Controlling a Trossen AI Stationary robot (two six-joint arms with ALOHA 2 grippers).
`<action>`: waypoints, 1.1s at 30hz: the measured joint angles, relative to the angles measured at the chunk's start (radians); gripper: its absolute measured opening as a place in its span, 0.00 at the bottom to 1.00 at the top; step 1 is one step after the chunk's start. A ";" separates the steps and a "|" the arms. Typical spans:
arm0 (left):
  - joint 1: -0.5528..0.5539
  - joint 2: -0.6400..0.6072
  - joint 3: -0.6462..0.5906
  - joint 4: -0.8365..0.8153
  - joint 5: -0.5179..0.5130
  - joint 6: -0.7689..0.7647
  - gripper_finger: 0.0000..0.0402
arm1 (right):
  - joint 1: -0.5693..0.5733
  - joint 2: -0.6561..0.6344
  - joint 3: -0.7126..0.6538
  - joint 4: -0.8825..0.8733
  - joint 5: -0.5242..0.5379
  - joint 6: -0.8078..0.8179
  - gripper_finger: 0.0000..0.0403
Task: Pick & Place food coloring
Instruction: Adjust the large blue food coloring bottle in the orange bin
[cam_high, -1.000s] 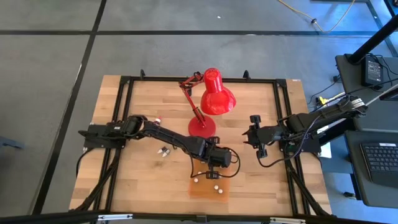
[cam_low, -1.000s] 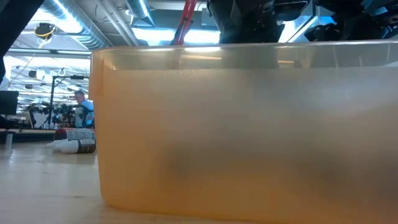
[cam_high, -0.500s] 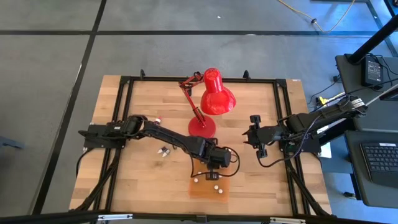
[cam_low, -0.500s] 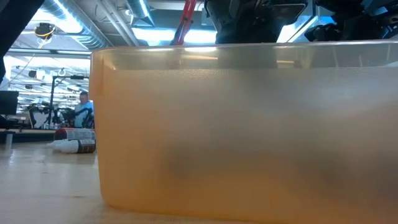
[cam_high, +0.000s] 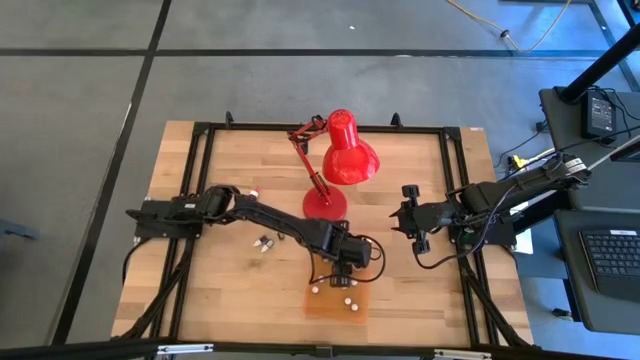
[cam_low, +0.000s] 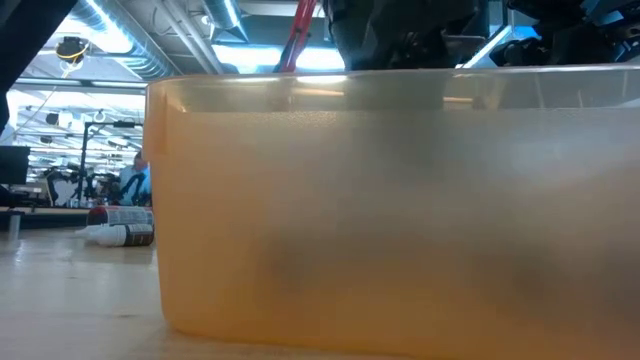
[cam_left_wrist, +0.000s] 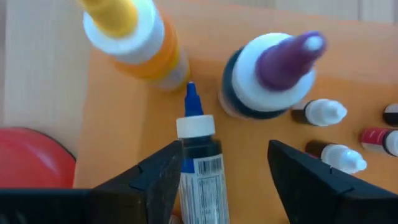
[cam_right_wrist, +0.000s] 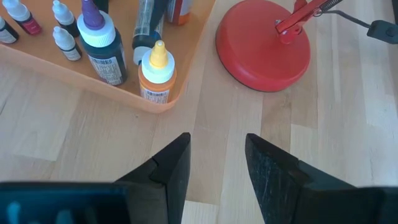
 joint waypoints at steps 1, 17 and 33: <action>0.000 0.000 0.000 0.003 -0.001 0.000 0.58 | 0.000 0.000 0.000 0.000 0.000 0.000 0.39; 0.000 0.054 0.000 0.003 -0.044 0.037 0.54 | 0.000 0.000 0.000 0.023 0.000 -0.004 0.39; 0.001 0.053 -0.038 -0.018 -0.068 0.035 0.54 | 0.000 0.000 0.000 0.025 0.000 -0.004 0.39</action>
